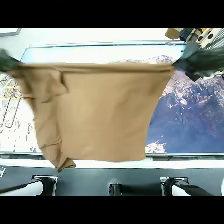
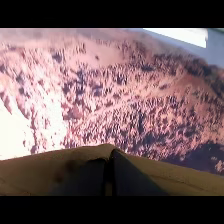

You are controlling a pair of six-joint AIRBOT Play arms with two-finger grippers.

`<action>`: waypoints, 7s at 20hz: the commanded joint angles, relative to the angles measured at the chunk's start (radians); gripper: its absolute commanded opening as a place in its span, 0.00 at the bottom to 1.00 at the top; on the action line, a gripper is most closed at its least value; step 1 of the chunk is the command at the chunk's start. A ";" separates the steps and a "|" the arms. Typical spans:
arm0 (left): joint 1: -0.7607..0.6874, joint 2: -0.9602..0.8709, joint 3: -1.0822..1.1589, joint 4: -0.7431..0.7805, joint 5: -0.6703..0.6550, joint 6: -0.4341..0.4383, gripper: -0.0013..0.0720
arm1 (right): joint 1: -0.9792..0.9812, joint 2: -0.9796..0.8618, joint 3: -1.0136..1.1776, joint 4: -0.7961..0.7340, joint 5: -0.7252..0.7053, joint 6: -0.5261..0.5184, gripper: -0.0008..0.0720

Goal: Fold the clothes and pants, and hang the long-sleeved shirts on hangers.

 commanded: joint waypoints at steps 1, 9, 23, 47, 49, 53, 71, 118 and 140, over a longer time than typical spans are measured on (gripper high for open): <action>-0.104 -0.337 0.002 -0.015 0.061 0.041 0.04 | 0.085 -0.272 -0.022 -0.152 -0.101 -0.018 0.05; -0.182 -0.568 0.002 -0.017 0.156 0.043 0.18 | 0.093 -0.559 -0.022 -0.088 -0.282 0.037 0.05; 0.146 -0.253 -0.010 -0.024 -0.261 -0.036 0.77 | -0.155 -0.183 -0.181 0.031 0.127 -0.320 0.44; 0.340 0.218 -0.835 -0.102 -0.132 0.097 0.77 | -0.215 0.132 -1.292 0.206 -0.184 -0.492 0.59; 0.340 0.218 -0.835 -0.102 -0.132 0.109 0.77 | -0.215 0.123 -1.294 0.235 -0.208 -0.498 0.59; 0.340 0.215 -0.835 -0.102 -0.126 0.146 0.77 | -0.215 0.113 -1.294 0.252 -0.223 -0.498 0.59; 0.342 0.203 -0.965 -0.103 0.080 0.288 0.77 | -0.215 0.108 -1.359 0.380 -0.215 -0.570 0.05; 0.201 0.747 0.039 0.037 0.111 -0.219 0.04 | 0.023 0.674 0.039 -0.077 -0.360 -0.088 0.05; -0.083 -0.335 -0.093 -0.019 0.269 0.092 0.04 | 0.024 -0.406 0.059 -0.235 -0.179 0.019 0.05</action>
